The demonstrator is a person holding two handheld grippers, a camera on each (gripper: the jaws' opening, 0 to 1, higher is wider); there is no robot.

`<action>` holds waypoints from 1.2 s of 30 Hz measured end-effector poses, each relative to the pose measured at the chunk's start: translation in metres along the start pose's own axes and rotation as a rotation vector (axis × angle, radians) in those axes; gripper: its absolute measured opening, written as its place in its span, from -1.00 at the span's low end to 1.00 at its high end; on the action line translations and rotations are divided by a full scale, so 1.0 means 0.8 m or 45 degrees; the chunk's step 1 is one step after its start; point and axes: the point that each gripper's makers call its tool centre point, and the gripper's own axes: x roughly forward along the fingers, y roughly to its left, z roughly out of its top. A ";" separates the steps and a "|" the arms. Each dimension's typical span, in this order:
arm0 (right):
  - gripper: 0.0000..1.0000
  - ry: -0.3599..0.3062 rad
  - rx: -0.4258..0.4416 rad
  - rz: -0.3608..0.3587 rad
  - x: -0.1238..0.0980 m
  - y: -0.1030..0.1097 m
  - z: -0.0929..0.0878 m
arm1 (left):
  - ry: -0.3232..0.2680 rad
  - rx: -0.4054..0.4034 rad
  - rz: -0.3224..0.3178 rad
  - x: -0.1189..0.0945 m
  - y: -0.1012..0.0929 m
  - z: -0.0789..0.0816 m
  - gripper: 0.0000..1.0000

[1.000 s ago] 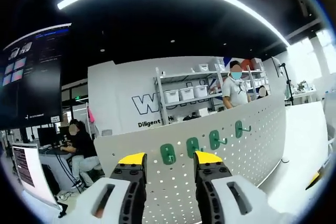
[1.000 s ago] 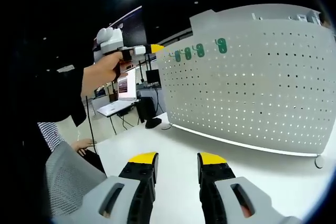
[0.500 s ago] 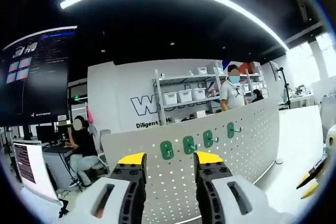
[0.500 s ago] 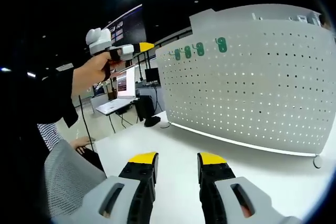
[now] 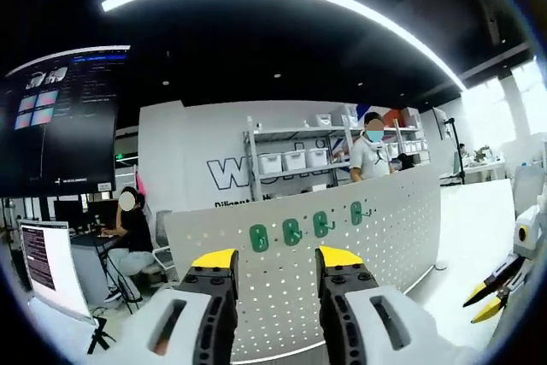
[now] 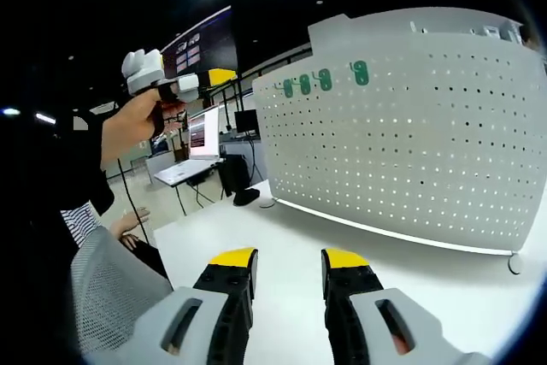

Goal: Insert the hook assembly into the mounting plate slot until the hook locks in place.

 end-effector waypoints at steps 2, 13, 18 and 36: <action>-0.40 0.000 0.000 0.000 0.000 0.000 0.000 | -0.001 -0.011 -0.006 -0.005 -0.003 -0.001 -0.25; -0.40 -0.002 -0.004 0.000 -0.001 0.002 0.001 | 0.032 -0.021 -0.069 -0.041 -0.036 -0.021 -0.25; -0.40 0.007 -0.008 0.006 -0.002 0.004 -0.001 | 0.070 -0.032 -0.100 -0.054 -0.051 -0.040 -0.25; -0.40 0.016 -0.014 0.009 -0.001 0.007 -0.003 | 0.179 -0.103 -0.217 -0.106 -0.106 -0.101 -0.25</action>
